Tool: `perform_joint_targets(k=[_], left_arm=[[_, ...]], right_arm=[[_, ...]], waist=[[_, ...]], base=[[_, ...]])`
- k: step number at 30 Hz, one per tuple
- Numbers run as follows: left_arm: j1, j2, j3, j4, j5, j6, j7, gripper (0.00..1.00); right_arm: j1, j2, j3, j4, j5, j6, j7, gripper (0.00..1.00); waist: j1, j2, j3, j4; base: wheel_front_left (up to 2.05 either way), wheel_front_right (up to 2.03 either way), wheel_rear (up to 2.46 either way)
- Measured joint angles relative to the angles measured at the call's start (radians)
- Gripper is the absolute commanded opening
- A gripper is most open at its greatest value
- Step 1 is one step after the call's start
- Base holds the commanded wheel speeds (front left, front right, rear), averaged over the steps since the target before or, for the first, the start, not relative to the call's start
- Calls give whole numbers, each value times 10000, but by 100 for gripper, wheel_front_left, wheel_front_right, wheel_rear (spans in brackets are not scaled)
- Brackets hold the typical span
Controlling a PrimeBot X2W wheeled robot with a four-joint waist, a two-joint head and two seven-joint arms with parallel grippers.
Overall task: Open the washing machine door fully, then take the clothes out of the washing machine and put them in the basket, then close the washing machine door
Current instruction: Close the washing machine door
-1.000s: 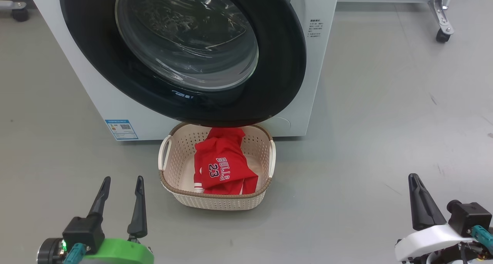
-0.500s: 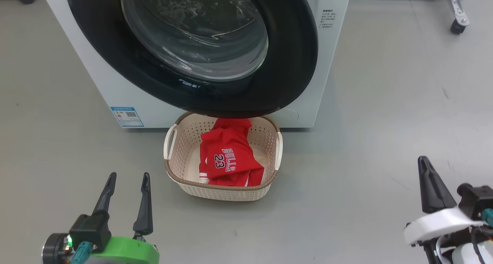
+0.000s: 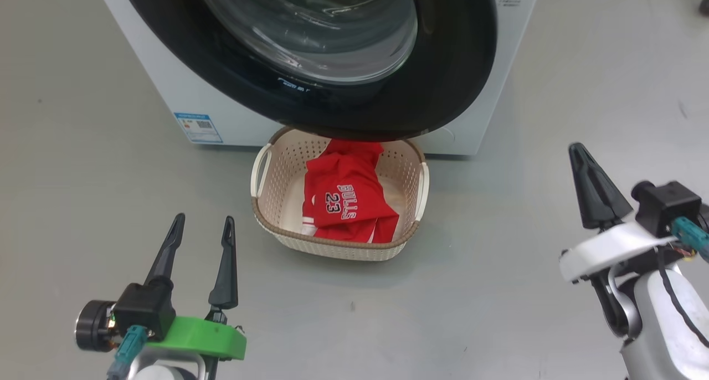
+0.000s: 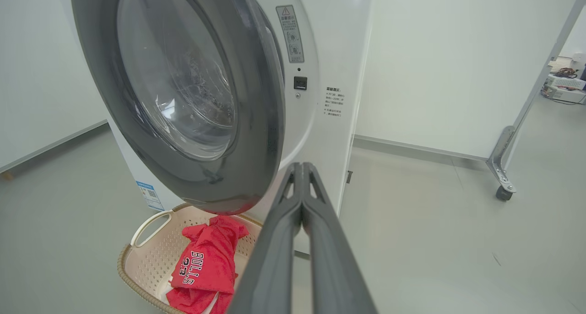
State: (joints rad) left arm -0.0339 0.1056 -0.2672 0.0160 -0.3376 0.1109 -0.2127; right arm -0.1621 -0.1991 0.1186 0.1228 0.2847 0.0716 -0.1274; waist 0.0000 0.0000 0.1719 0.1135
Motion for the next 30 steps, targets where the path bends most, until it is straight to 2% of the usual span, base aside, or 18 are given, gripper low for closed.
perform_joint_targets(k=[5, 10, 23, 30], left_arm=[[-384, -115, -242, -240, 104, 0, -12, 100], [-755, -249, -435, -295, 142, 0, -52, 100], [-1404, -474, -779, -226, 167, -2, -176, 100], [-1576, -520, -855, -144, 217, -2, -263, 100]], right_arm=[[-1114, 21, 564, 192, -161, 198, 364, 0], [-2035, 21, 830, 466, -261, 245, 608, 0], [-3776, -119, 886, 1599, -240, 376, 913, 0], [-4390, -203, 842, 2305, -194, 412, 972, 0]], waist=[[0, 0, 495, 290], [0, 0, 964, 560], [2, 0, 1938, 1430], [2, 0, 2330, 1680]], base=[[0, 0, 0], [0, 0, 0], [0, 0, 0], [0, 0, 0]])
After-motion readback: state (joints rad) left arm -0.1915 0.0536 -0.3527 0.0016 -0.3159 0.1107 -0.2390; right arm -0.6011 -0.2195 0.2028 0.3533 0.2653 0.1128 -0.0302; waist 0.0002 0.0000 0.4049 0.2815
